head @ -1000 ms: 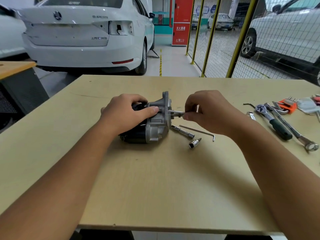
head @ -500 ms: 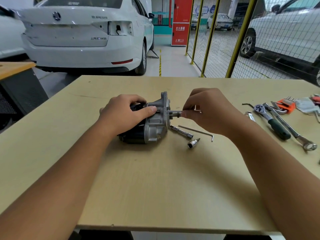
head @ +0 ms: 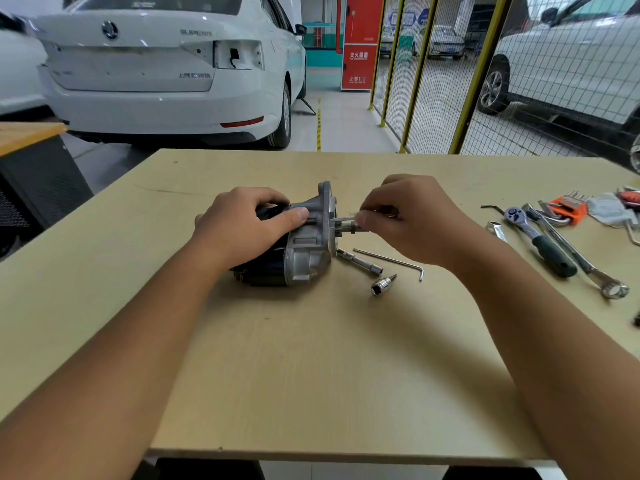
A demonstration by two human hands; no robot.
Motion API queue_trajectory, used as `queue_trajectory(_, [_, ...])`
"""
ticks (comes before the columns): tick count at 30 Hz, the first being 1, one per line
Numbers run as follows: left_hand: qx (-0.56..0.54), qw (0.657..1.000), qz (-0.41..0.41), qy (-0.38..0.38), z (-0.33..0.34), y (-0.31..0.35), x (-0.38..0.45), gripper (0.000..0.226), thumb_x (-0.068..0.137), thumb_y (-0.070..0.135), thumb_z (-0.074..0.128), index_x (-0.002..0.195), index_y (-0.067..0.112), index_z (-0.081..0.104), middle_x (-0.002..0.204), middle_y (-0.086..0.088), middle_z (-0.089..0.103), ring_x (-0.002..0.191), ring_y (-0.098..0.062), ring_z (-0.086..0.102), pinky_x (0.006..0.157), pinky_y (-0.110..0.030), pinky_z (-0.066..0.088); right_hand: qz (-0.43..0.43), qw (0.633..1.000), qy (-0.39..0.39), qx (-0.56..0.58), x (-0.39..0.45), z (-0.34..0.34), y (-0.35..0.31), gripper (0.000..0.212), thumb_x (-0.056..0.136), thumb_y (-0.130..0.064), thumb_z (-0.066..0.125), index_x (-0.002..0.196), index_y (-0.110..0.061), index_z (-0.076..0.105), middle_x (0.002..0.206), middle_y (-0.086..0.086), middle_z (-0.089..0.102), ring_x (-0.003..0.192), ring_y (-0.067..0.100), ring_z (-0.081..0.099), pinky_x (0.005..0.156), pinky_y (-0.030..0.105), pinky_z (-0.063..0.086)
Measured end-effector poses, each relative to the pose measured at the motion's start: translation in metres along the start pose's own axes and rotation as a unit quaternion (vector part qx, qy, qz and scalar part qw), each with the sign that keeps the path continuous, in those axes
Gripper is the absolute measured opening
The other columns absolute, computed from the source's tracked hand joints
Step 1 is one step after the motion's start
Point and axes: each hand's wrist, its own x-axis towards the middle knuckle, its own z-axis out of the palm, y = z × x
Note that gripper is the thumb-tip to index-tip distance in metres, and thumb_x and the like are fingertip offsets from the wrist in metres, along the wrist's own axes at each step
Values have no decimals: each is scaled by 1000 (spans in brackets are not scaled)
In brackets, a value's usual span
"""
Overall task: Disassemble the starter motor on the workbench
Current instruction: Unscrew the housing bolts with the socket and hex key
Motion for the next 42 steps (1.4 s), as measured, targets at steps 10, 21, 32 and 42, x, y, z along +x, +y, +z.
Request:
queue_trajectory(10, [-9,1000,8,-7,-2,2,-1,53,51,91,58,88,55,68,105,18,72,111,-17,64,105,-49,47,7,999,-4,-35,0,-2,-1,10,87,-30,75,90,-20,75,84,-12,57,79,13,56,74,42,52])
queue_trajectory(21, [-10,1000,0,-2,1,-1,0,63,59,90,55,101,47,74,105,19,72,111,-17,64,104,-51,47,8,1000,-8,-19,-1,-1,1,12,87,-33,75,90,-21,76,80,-7,65,71,6,54,65,25,45])
queue_trajectory(32, [-21,1000,1,-9,-1,1,-1,66,53,90,60,100,46,74,104,18,72,110,-17,64,104,-51,47,22,998,-18,-56,1,-2,2,10,90,-26,72,93,-19,78,87,-8,59,79,13,53,74,40,51])
queue_trajectory(42, [-5,1000,2,-3,0,1,0,65,59,90,52,101,46,75,104,20,72,112,-16,63,104,-50,47,35,999,-31,-15,-1,-1,6,7,91,-29,71,90,-22,69,78,-8,63,72,10,56,59,28,41])
